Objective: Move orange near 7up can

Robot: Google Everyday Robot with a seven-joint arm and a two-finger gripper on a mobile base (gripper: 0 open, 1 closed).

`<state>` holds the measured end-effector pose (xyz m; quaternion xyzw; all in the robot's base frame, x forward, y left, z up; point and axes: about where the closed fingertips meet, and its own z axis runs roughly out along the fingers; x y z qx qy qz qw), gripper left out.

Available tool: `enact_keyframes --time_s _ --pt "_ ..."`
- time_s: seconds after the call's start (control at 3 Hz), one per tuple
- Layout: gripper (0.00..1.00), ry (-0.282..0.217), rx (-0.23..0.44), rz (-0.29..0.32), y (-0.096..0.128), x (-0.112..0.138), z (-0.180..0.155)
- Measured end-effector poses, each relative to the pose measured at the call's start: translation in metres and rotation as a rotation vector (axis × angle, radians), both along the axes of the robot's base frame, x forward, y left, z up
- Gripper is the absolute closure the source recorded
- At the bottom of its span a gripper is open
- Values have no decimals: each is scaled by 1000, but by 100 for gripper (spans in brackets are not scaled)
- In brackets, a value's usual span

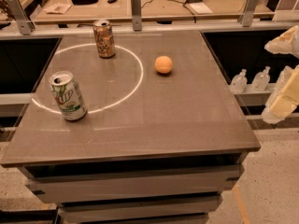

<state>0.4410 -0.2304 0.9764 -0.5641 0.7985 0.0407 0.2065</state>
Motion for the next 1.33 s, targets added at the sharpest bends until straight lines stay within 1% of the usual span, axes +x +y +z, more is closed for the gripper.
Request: enact_keyframes --time_s 0.33,0.67,1.0,1.33 --pt "0 -1 165 -57 -9 -1 -9" --pt "0 -73 336 -119 -8 -12 -10" --pt "0 -162 458 -191 -6 -13 -23" --pt "0 -212 523 -270 -2 -2 -37"
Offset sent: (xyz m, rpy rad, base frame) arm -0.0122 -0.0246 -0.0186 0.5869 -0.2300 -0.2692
